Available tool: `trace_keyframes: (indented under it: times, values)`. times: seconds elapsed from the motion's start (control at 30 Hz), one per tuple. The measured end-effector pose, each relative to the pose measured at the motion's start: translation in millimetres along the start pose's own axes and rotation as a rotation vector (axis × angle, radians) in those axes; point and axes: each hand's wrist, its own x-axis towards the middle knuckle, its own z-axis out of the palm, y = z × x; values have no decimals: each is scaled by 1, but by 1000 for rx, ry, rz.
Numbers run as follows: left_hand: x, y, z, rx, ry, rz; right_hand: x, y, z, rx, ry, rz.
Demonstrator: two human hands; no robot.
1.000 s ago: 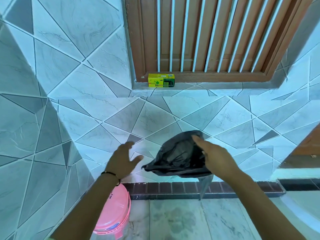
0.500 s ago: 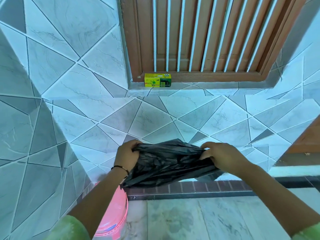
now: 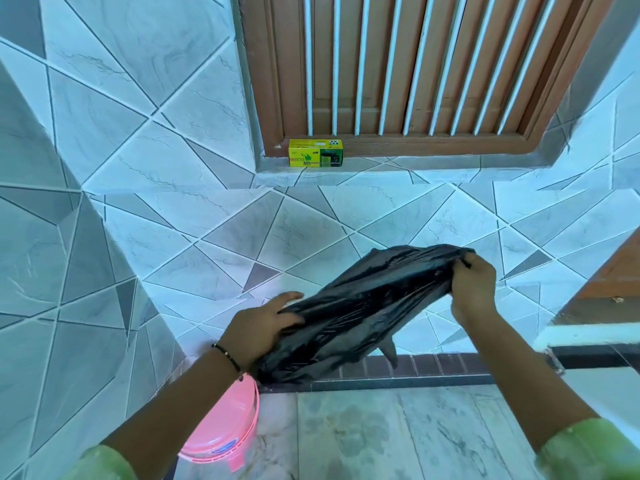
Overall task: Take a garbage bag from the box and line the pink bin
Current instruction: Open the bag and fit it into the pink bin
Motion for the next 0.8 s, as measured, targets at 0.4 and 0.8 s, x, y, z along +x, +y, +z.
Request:
trace_keyframes:
  times: [0.4, 0.8]
  values:
    - [-8, -64, -4, 133, -193, -660, -32, 16, -11, -1355, -744, -649]
    - [-27, -83, -2, 273, -324, -895, -68, 0, -11, -1519, -994, -751]
